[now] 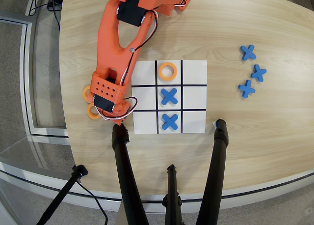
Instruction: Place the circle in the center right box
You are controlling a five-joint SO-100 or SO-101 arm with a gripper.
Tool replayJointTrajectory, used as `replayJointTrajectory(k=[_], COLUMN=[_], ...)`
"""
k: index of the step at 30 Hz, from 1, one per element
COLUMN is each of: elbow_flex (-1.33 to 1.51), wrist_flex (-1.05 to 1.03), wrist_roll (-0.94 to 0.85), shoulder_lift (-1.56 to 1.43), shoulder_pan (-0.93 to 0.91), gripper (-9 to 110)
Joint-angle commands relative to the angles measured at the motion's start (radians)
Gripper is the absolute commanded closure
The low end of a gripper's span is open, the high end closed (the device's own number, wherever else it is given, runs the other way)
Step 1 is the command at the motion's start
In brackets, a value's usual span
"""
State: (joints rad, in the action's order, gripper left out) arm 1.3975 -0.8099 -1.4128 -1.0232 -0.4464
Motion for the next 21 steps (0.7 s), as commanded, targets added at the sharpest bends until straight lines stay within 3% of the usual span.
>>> replayJointTrajectory(k=[1, 14, 21], elbow_flex=[0.021, 0.109, 0.433], wrist_flex=[-0.008, -0.176, -0.155], wrist_roll=[0.012, 0.091, 0.081], shoulder_lift=[-0.012, -0.350, -0.752], shoulder_pan=[0.003, 0.086, 0.235], gripper=[102, 102, 102])
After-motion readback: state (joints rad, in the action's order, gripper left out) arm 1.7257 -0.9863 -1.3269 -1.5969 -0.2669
